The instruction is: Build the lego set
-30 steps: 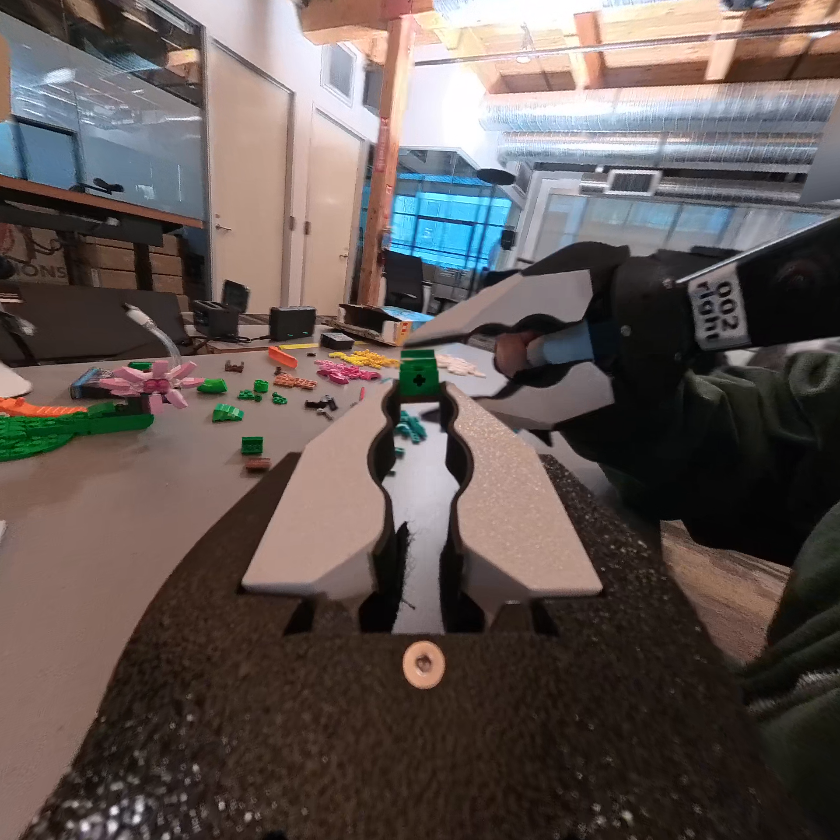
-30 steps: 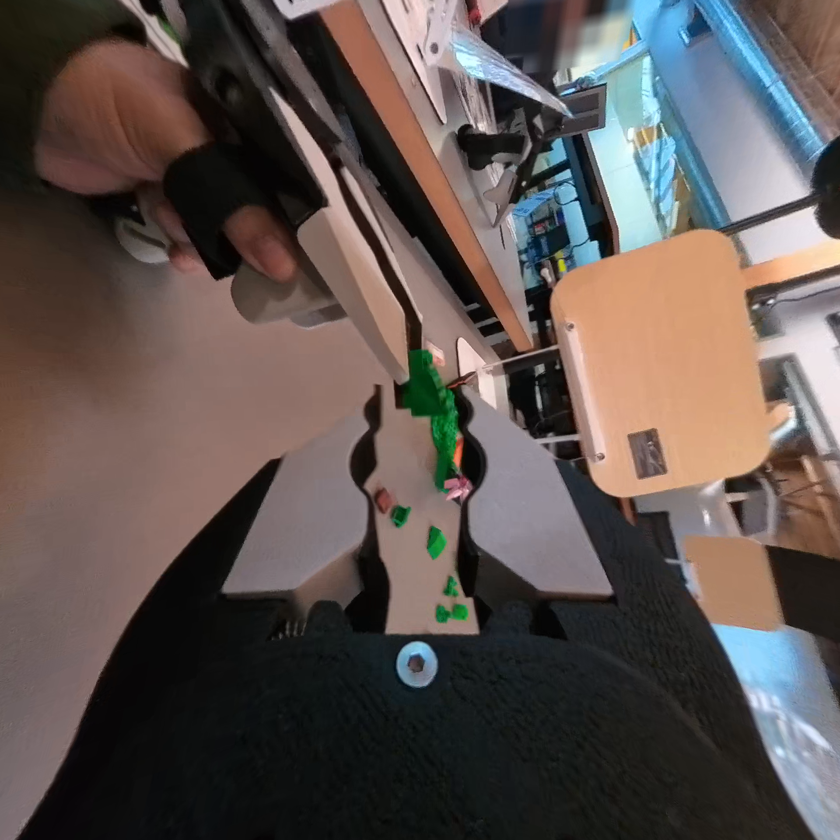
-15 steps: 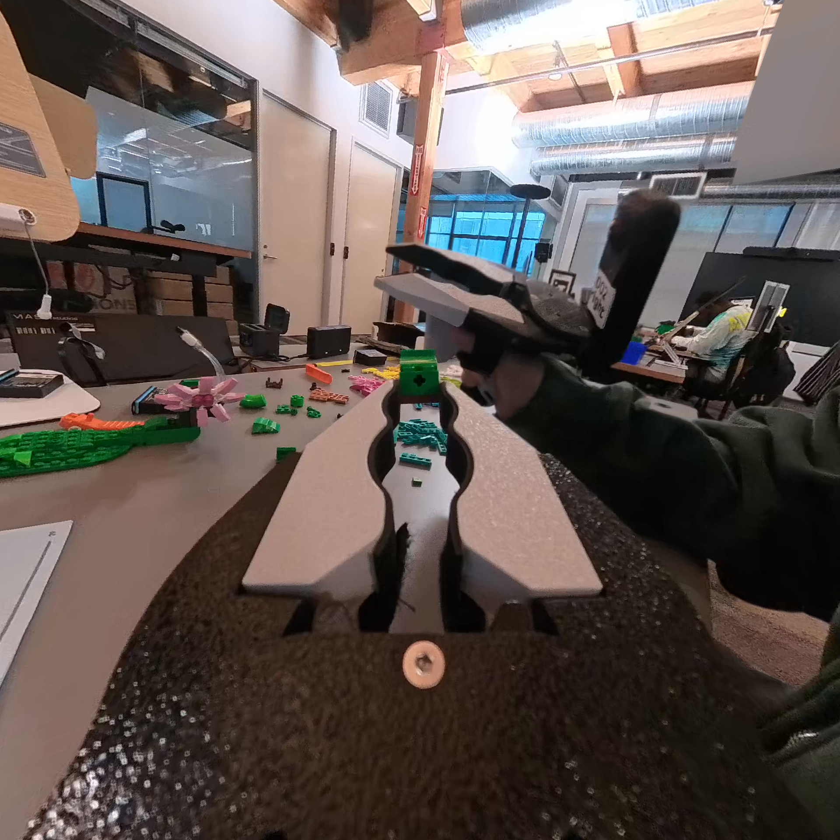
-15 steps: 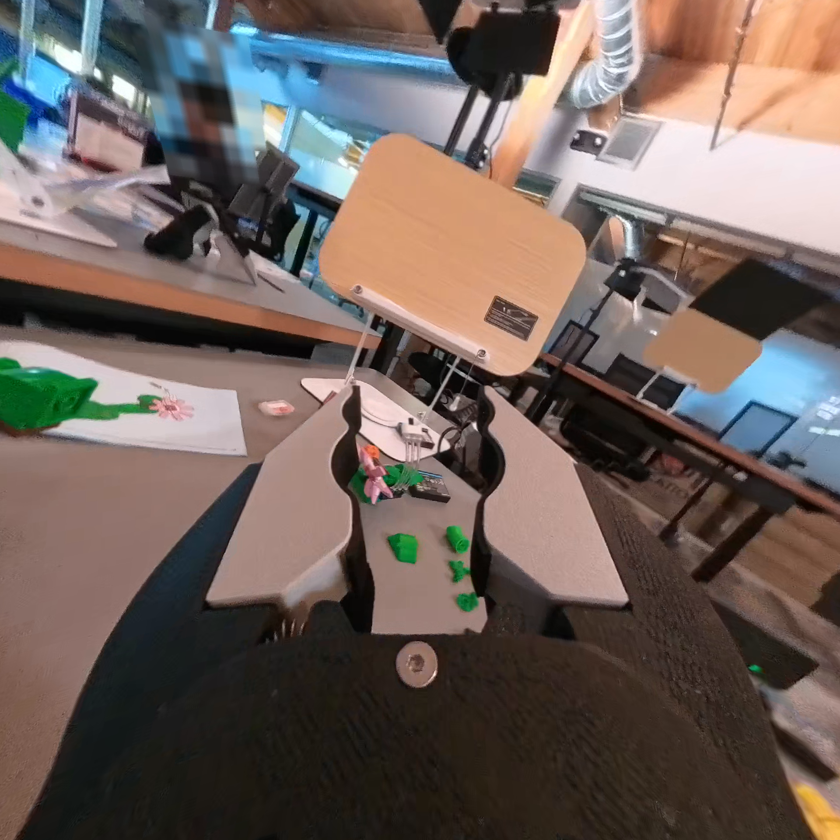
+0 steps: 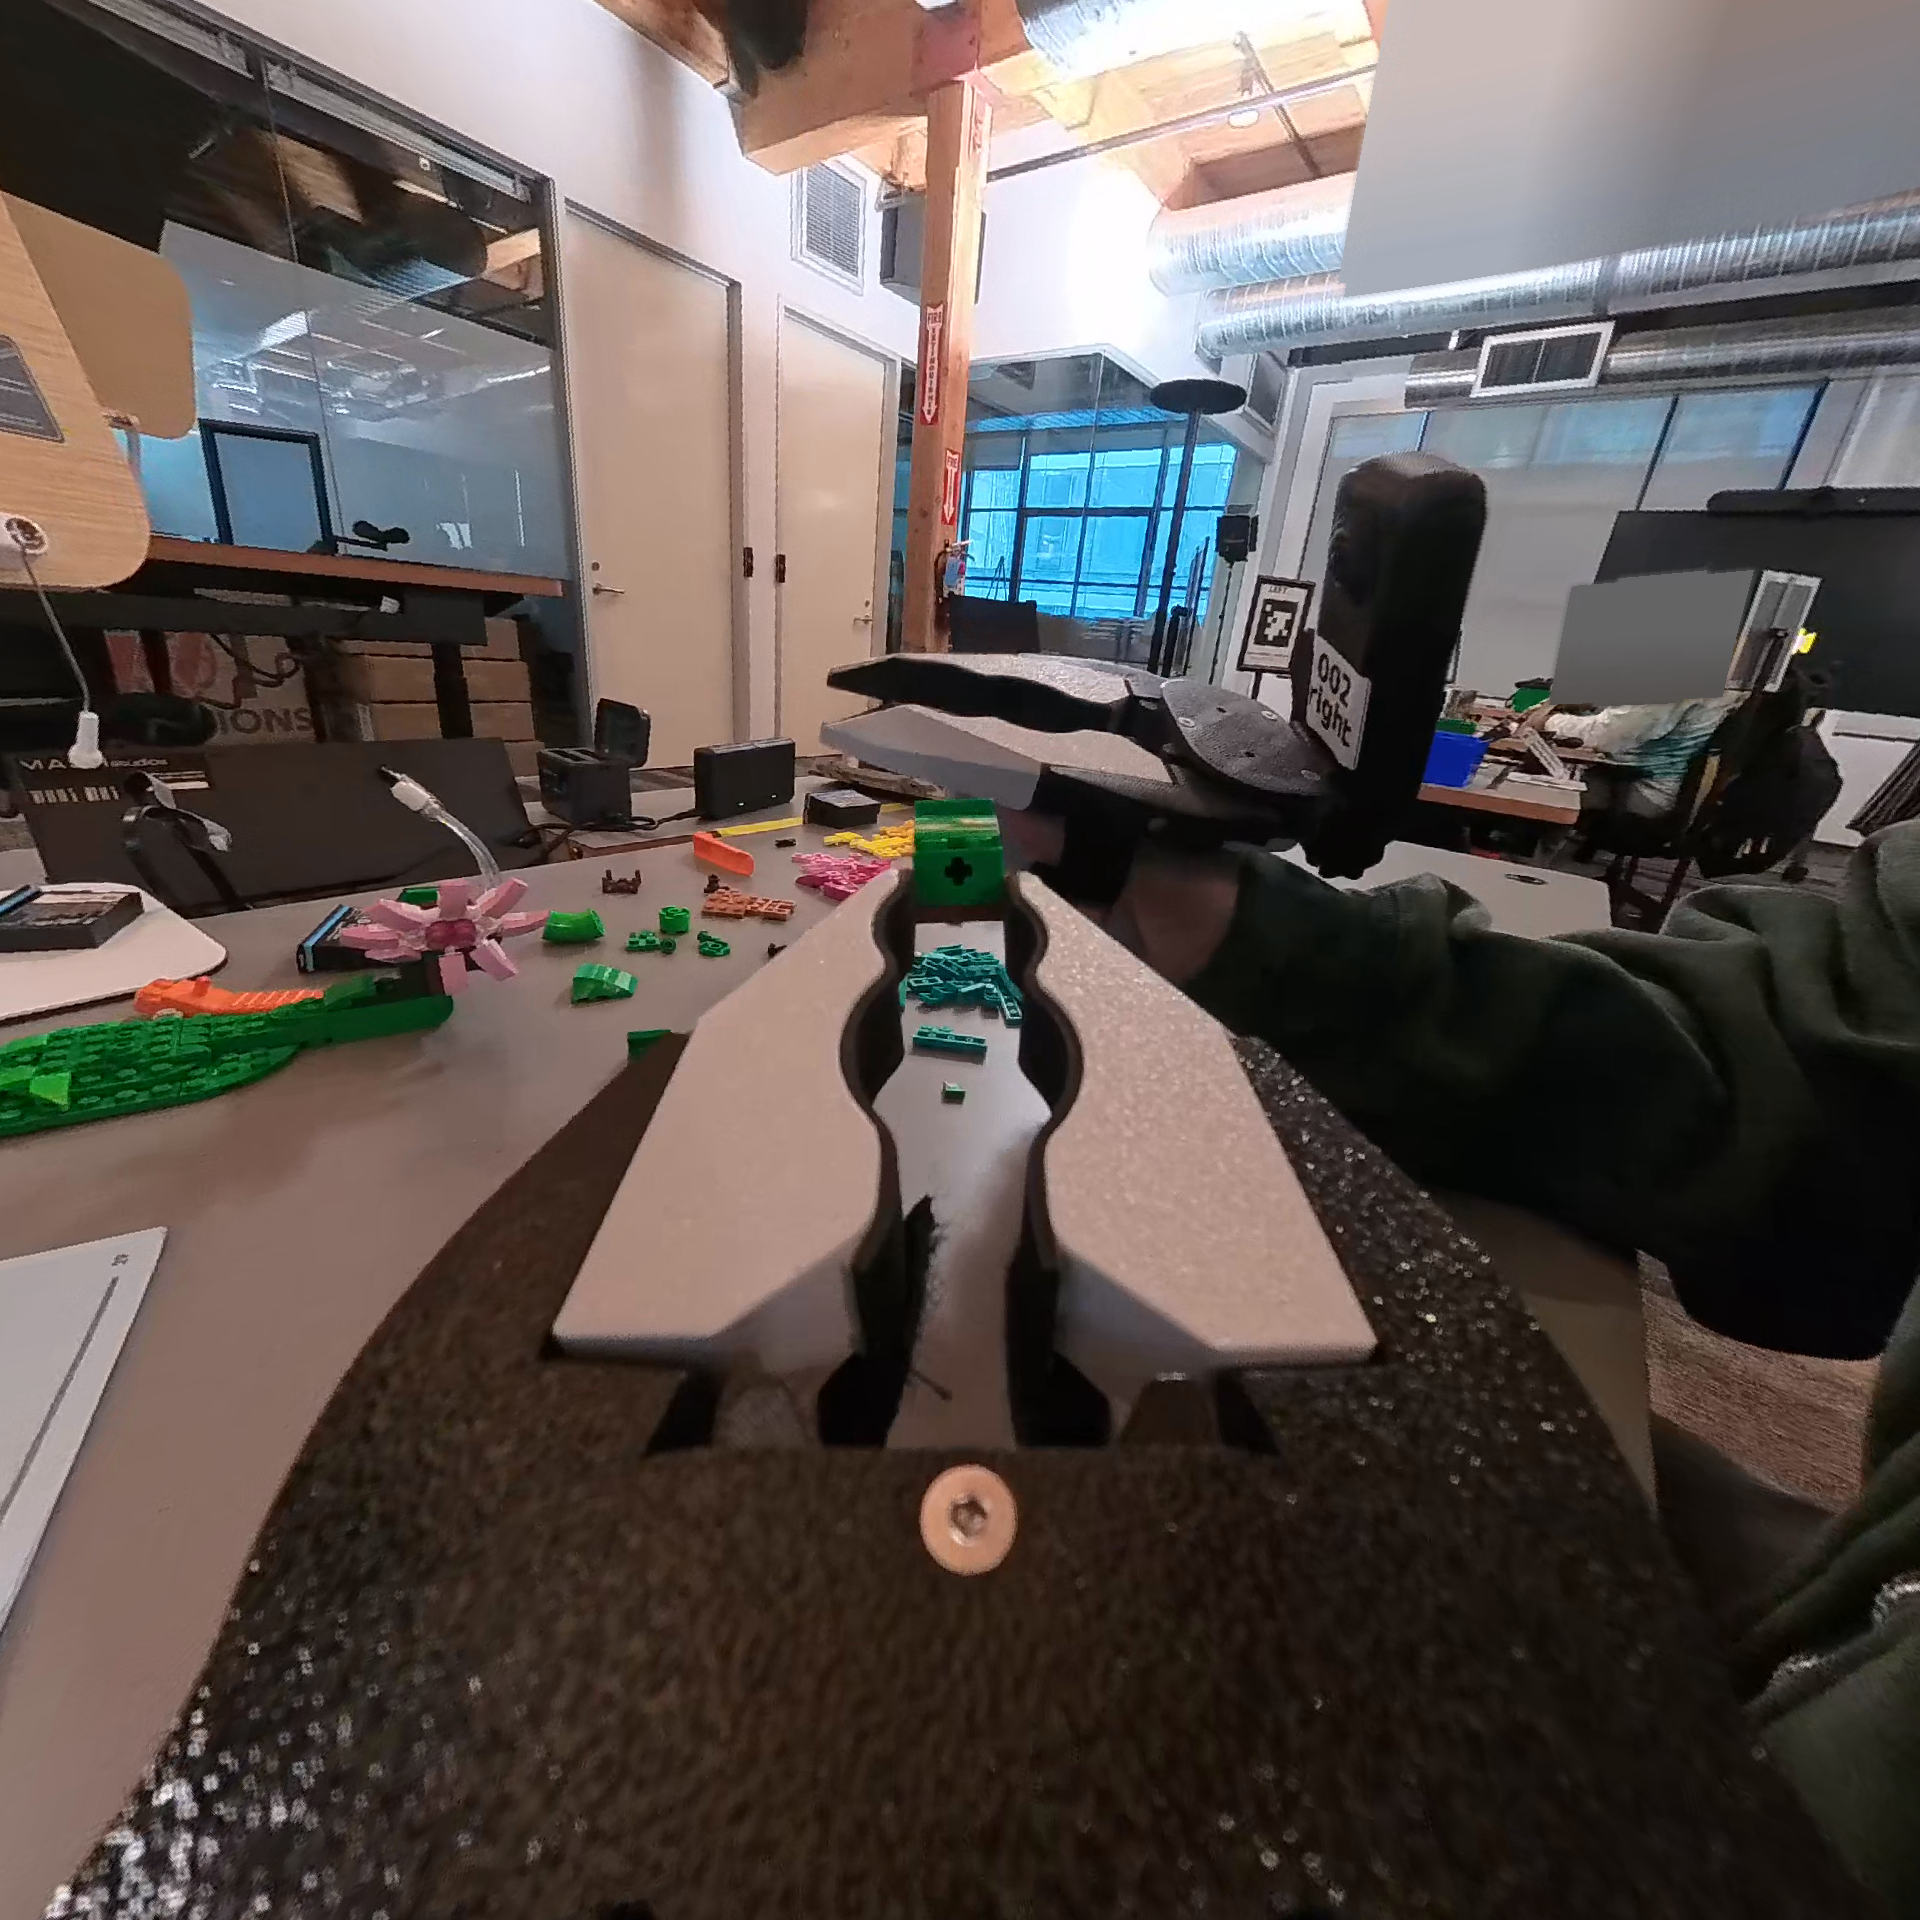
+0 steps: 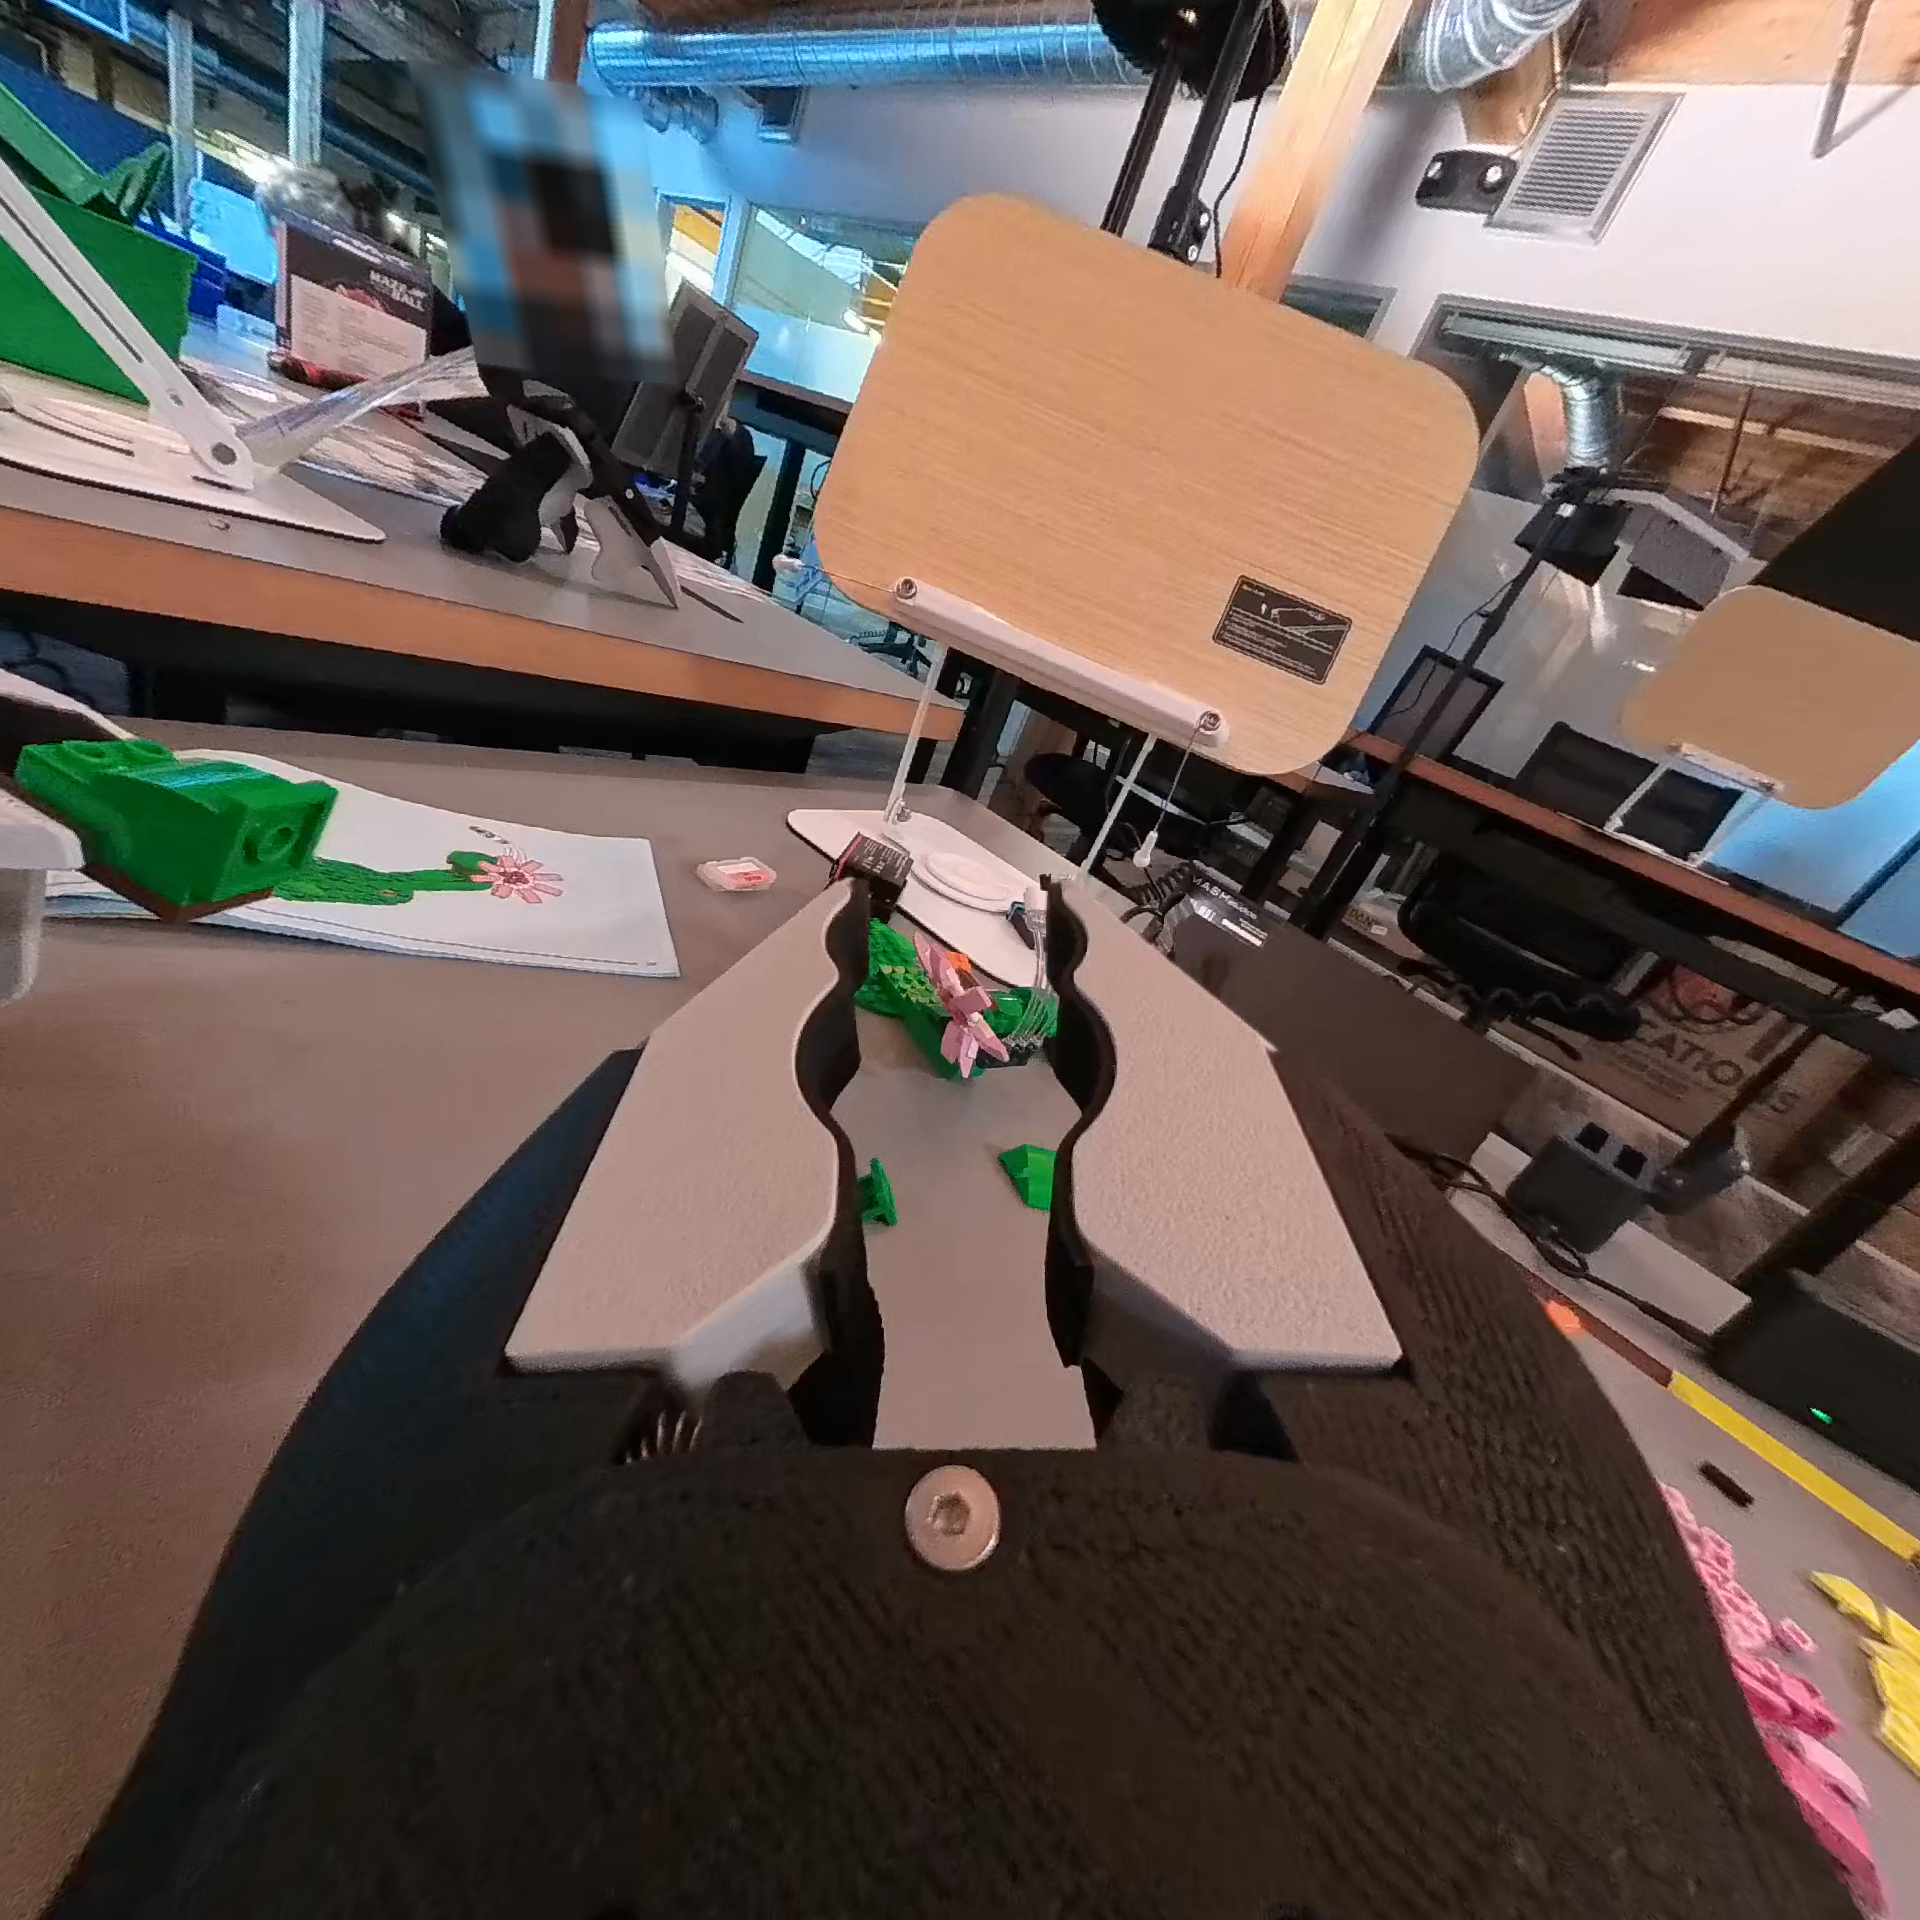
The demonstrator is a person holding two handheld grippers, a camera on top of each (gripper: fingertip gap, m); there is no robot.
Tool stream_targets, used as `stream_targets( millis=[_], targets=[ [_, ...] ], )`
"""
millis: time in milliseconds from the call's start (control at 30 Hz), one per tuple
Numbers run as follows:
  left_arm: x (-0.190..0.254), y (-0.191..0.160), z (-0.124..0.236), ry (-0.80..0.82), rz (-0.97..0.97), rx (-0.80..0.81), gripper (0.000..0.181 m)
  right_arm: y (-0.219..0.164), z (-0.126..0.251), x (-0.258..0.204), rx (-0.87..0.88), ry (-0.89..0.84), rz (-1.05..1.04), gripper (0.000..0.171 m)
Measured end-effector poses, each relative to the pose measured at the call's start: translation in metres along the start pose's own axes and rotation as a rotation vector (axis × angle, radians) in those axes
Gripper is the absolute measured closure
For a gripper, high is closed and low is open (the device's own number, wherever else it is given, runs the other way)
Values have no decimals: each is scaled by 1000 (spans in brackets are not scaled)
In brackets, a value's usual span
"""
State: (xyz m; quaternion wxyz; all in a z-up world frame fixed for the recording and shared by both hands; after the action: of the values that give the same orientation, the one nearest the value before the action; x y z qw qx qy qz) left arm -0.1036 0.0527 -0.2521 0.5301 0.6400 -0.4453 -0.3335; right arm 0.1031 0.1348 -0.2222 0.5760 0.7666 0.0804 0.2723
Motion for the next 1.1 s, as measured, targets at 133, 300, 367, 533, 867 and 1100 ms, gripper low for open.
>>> stream_targets(
  millis=[133, 300, 367, 533, 867, 1100],
  targets=[
    [1, 0, -1, -4, -9, -5, 168, 0, 1, 7, 3, -49, -30, 135],
    [1, 0, 0, 14, -27, -4, 168, 0, 1, 17, -25, -89, -26, 134],
    [0, 1, 2, 56, -53, -3, 167, -3, -1, 20, -72, -73, -19, 138],
    [-3, 3, 9, 148, -94, 20, 168, -19, -11, 17, -333, 202, -46, 148],
    [-3, 3, 8, 134, -88, 12, 167, -49, 10, 16, -749, 655, 55, 157],
    [-2, 2, 6, 124, -100, -4, 167, -61, 16, 20, -811, 692, 68, 155]
  ],
)
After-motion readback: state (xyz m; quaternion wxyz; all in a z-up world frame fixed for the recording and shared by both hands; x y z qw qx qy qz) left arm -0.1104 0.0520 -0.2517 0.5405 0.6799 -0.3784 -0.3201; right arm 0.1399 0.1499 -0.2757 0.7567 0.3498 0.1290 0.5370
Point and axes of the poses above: each gripper's, where its closed fingertips meet, z back along the fingers, y out of its top, x = y × z across the jaws, the point moved 10 cm from there along z, back along the fingers, and after that the axes turned 12 degrees about -y, right-handed, at the moved point
